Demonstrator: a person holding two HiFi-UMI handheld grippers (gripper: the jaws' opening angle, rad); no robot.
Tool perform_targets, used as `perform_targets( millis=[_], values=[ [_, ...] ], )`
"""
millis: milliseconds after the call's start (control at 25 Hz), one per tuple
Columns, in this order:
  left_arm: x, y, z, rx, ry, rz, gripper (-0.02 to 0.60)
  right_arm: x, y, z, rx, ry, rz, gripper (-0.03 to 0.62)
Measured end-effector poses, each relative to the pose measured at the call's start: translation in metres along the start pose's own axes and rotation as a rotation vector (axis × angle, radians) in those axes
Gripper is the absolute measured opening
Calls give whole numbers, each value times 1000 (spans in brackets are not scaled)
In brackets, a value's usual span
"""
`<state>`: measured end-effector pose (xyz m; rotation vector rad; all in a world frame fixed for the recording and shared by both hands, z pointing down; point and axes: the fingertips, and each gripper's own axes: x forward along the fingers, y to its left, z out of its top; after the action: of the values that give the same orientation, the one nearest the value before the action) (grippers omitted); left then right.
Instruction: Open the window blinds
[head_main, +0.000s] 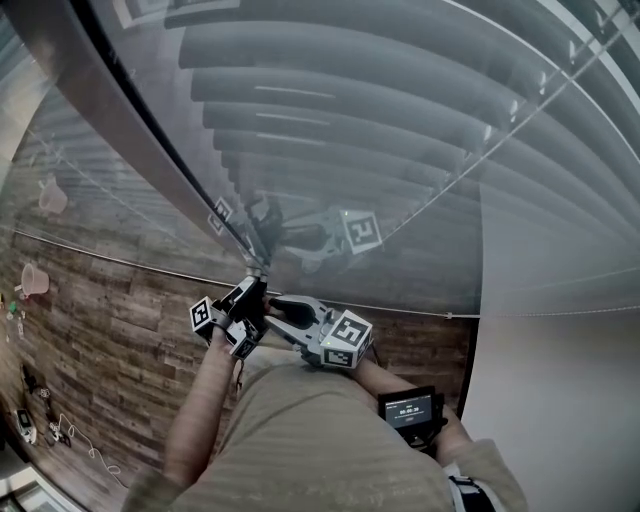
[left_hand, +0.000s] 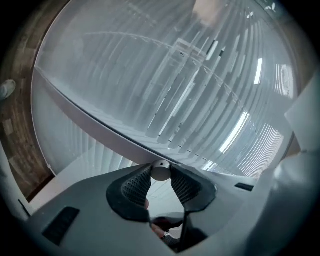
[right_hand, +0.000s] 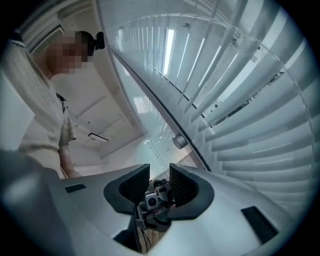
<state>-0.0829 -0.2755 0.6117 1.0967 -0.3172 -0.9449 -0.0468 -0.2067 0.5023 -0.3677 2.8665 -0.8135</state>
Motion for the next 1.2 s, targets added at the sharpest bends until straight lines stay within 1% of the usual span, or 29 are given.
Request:
perform_targets(
  millis=[80, 120, 160, 200, 240, 320, 440, 520, 600, 640, 680, 760, 800, 840, 880, 920, 1000, 1040, 1080, 1120, 1200],
  values=[
    [-1, 2, 1, -64, -13, -40, 135, 1, -3, -11, -35, 37, -27, 115],
    [-1, 2, 1, -79, -18, -56, 135, 0, -6, -19, -51, 61, -45, 114],
    [-1, 2, 0, -74, -20, -63, 135, -1, -11, -29, -63, 88, -62, 115],
    [0, 1, -1, -50, -20, -62, 135, -2, -14, -39, -67, 116, -75, 115],
    [0, 0, -2, -10, -20, -52, 135, -4, -17, -48, -62, 137, -82, 115],
    [0, -4, -2, 104, -30, -13, 135, -6, -17, -54, -37, 151, -78, 115],
    [-3, -12, 1, 298, -39, 74, 153, -3, -12, -47, 10, 132, -42, 115],
    [-2, -18, -2, 436, -13, 132, 161, -1, -7, -42, 45, 125, -7, 115],
    [1, -22, -10, 596, 38, 209, 167, 2, -1, -34, 71, 113, 24, 115],
    [3, -21, -14, 691, 71, 262, 167, 3, 3, -29, 90, 101, 42, 115],
    [4, -19, -16, 805, 108, 328, 167, 4, 7, -22, 117, 83, 64, 115],
    [4, -12, -17, 1072, 185, 486, 167, 4, 15, -6, 195, 33, 118, 117],
    [4, -9, -17, 1193, 217, 557, 167, 4, 19, 4, 233, 3, 146, 126],
    [4, -7, -17, 1294, 240, 614, 167, 4, 23, 14, 255, -25, 166, 135],
    [5, -7, -17, 1371, 253, 657, 167, 4, 27, 23, 253, -46, 173, 138],
    [5, -7, -17, 1424, 256, 684, 167, 3, 28, 30, 226, -59, 164, 140],
    [6, -9, -15, 1477, 240, 711, 160, -2, 25, 38, 147, -78, 114, 140],
    [6, -10, -14, 1487, 227, 720, 144, -4, 21, 40, 117, -87, 85, 140],
    [7, -10, -13, 1489, 214, 728, 144, -7, 18, 41, 96, -95, 61, 140],
    [7, -11, -13, 1484, 200, 734, 144, -9, 15, 42, 85, -100, 43, 140],
    [6, -10, -13, 1441, 167, 732, 138, -12, 11, 40, 82, -102, 24, 140]
  ],
)
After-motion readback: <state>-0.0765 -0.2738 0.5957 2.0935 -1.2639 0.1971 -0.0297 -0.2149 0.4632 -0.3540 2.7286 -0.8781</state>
